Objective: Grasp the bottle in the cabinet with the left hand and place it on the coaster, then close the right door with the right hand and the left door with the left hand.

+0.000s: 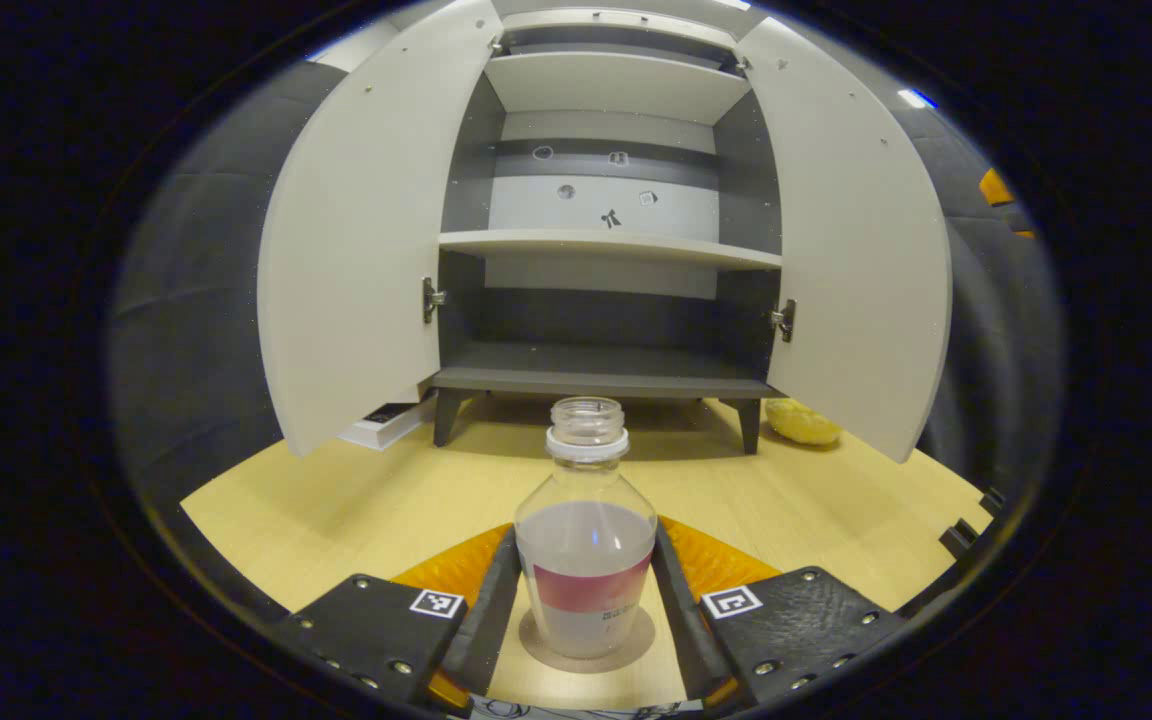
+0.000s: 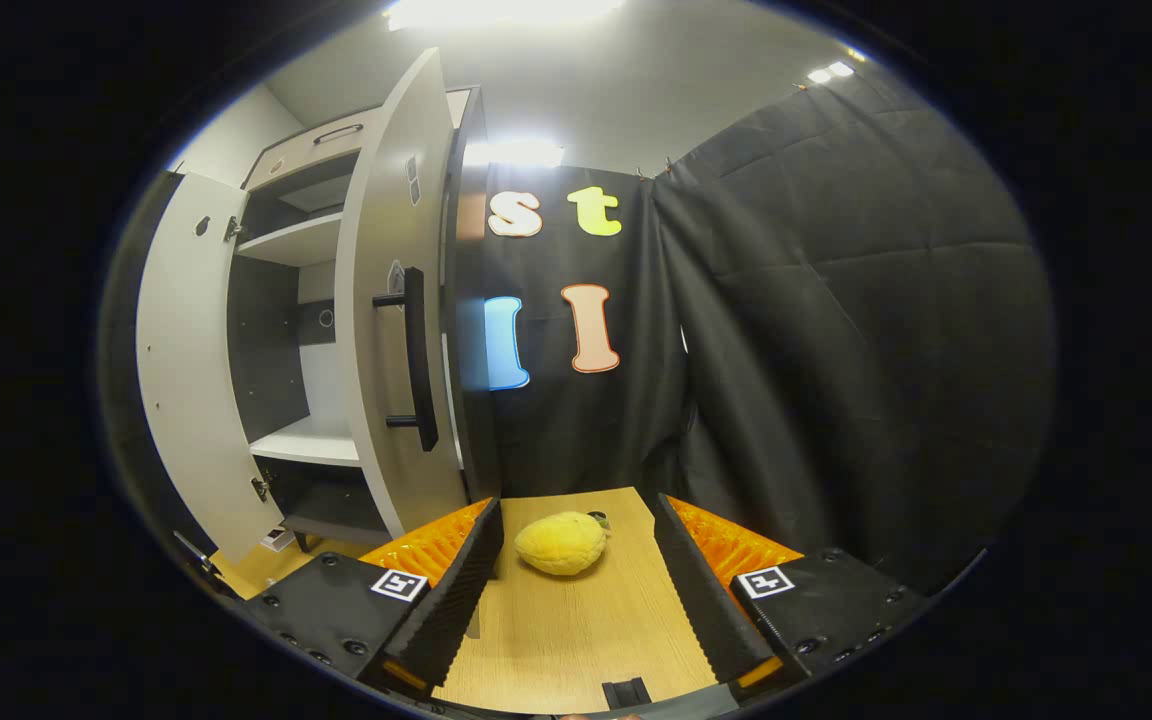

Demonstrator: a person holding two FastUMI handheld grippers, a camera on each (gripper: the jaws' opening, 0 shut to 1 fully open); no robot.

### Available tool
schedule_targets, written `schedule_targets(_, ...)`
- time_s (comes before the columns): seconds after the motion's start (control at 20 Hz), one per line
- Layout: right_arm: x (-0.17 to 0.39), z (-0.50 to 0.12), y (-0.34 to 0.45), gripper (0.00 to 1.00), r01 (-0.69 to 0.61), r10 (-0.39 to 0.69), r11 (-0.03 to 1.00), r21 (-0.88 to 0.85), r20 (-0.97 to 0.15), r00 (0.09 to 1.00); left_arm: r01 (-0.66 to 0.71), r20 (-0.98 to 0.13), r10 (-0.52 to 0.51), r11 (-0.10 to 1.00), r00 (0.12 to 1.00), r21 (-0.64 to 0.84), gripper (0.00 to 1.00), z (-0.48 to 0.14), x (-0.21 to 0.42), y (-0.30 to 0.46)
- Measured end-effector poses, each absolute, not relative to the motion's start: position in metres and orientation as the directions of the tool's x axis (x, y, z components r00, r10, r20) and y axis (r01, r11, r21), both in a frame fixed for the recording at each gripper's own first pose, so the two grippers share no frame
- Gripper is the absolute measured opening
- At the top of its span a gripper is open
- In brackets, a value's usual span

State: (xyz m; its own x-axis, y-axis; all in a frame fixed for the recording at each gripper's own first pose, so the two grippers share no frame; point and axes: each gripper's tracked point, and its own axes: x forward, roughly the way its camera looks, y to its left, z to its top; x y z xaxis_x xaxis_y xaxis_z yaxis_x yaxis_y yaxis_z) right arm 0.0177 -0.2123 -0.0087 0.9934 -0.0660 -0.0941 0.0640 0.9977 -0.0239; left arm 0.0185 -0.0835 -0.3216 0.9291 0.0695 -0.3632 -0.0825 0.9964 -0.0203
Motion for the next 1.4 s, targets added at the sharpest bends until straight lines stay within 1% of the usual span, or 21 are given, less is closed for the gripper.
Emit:
schedule_targets(0.1, 0.019, -0.009, -0.210, 0.96, 0.061, -0.063, 0.998, -0.024, -0.095, 0.993, -0.080, -0.398, 0.064, 0.997, 0.915, -0.022, 0.74, -0.332, 0.011, -0.086)
schedule_targets(0.15, 0.020, -0.010, -0.208, 0.96, 0.057, -0.058, 0.998, -0.020, -0.094, 0.994, -0.086, -0.409, 0.068, 0.996, 0.910, -0.026, 0.88, -0.336, 0.008, -0.086)
schedule_targets(0.2, 0.020, -0.009, -0.206, 0.96, 0.054, -0.055, 0.998, -0.017, -0.094, 0.994, -0.099, -0.412, 0.078, 0.995, 0.908, -0.028, 0.91, -0.336, 0.006, -0.083)
schedule_targets(0.25, 0.018, -0.009, -0.205, 0.96, 0.053, -0.055, 0.998, -0.017, -0.092, 0.994, -0.109, -0.411, 0.087, 0.994, 0.907, -0.031, 0.98, -0.335, 0.002, -0.081)
schedule_targets(0.35, 0.015, -0.010, -0.207, 0.96, 0.059, -0.060, 0.998, -0.019, -0.084, 0.995, -0.112, -0.411, 0.087, 0.993, 0.907, -0.037, 0.98, -0.330, -0.001, -0.079)
schedule_targets(0.4, 0.015, -0.011, -0.207, 0.92, 0.061, -0.063, 0.998, -0.019, -0.084, 0.994, -0.111, -0.414, 0.087, 0.993, 0.906, -0.035, 0.98, -0.328, -0.004, -0.078)
schedule_targets(0.45, 0.013, -0.012, -0.208, 0.96, 0.065, -0.066, 0.998, -0.018, -0.087, 0.994, -0.112, -0.416, 0.089, 0.993, 0.905, -0.030, 0.91, -0.324, -0.009, -0.076)
schedule_targets(0.5, 0.013, -0.014, -0.208, 0.96, 0.069, -0.070, 0.998, -0.013, -0.088, 0.994, -0.105, -0.418, 0.086, 0.994, 0.904, -0.023, 0.98, -0.320, -0.014, -0.077)
schedule_targets(0.55, 0.012, -0.015, -0.208, 0.96, 0.074, -0.074, 0.997, -0.007, -0.087, 0.993, -0.096, -0.413, 0.083, 0.995, 0.907, -0.011, 0.98, -0.315, -0.020, -0.078)
schedule_targets(0.6, 0.012, -0.015, -0.209, 0.96, 0.077, -0.077, 0.997, -0.002, -0.086, 0.993, -0.079, -0.407, 0.072, 0.997, 0.911, 0.000, 0.91, -0.307, -0.026, -0.081)
schedule_targets(0.65, 0.013, -0.017, -0.208, 0.96, 0.078, -0.078, 0.997, 0.002, -0.084, 0.993, -0.058, -0.403, 0.054, 0.998, 0.913, 0.004, 0.91, -0.301, -0.033, -0.086)
schedule_targets(0.75, 0.013, -0.017, -0.206, 0.96, 0.078, -0.078, 0.997, -0.001, -0.080, 0.994, -0.024, -0.390, 0.023, 1.000, 0.921, 0.002, 0.91, -0.282, -0.049, -0.096)
schedule_targets(0.8, 0.013, -0.017, -0.206, 0.96, 0.079, -0.079, 0.997, -0.001, -0.076, 0.994, -0.016, -0.382, 0.014, 1.000, 0.924, -0.001, 0.98, -0.269, -0.056, -0.098)
schedule_targets(0.85, 0.014, -0.017, -0.204, 0.96, 0.079, -0.078, 0.997, 0.001, -0.072, 0.994, -0.015, -0.369, 0.011, 1.000, 0.929, -0.006, 0.91, -0.255, -0.063, -0.099)
schedule_targets(1.0, 0.017, -0.012, -0.201, 0.96, 0.079, -0.079, 0.997, 0.004, -0.056, 0.995, -0.044, -0.315, 0.033, 0.999, 0.949, -0.028, 0.91, -0.205, -0.081, -0.092)
schedule_targets(1.05, 0.020, -0.008, -0.200, 0.96, 0.082, -0.082, 0.997, -0.001, -0.047, 0.996, -0.056, -0.301, 0.044, 0.998, 0.953, -0.032, 0.98, -0.187, -0.087, -0.088)
schedule_targets(1.1, 0.023, -0.005, -0.201, 0.96, 0.085, -0.085, 0.996, -0.004, -0.040, 0.996, -0.073, -0.286, 0.060, 0.997, 0.956, -0.036, 0.91, -0.168, -0.092, -0.081)
schedule_targets(1.2, 0.029, 0.004, -0.201, 0.96, 0.087, -0.087, 0.996, -0.005, -0.022, 0.996, -0.098, -0.241, 0.087, 0.995, 0.966, -0.034, 0.91, -0.131, -0.099, -0.066)
schedule_targets(1.4, 0.038, 0.025, -0.205, 0.96, 0.090, -0.090, 0.995, -0.029, 0.001, 0.996, -0.162, -0.156, 0.165, 0.986, 0.974, 0.030, 0.91, -0.053, -0.099, -0.029)
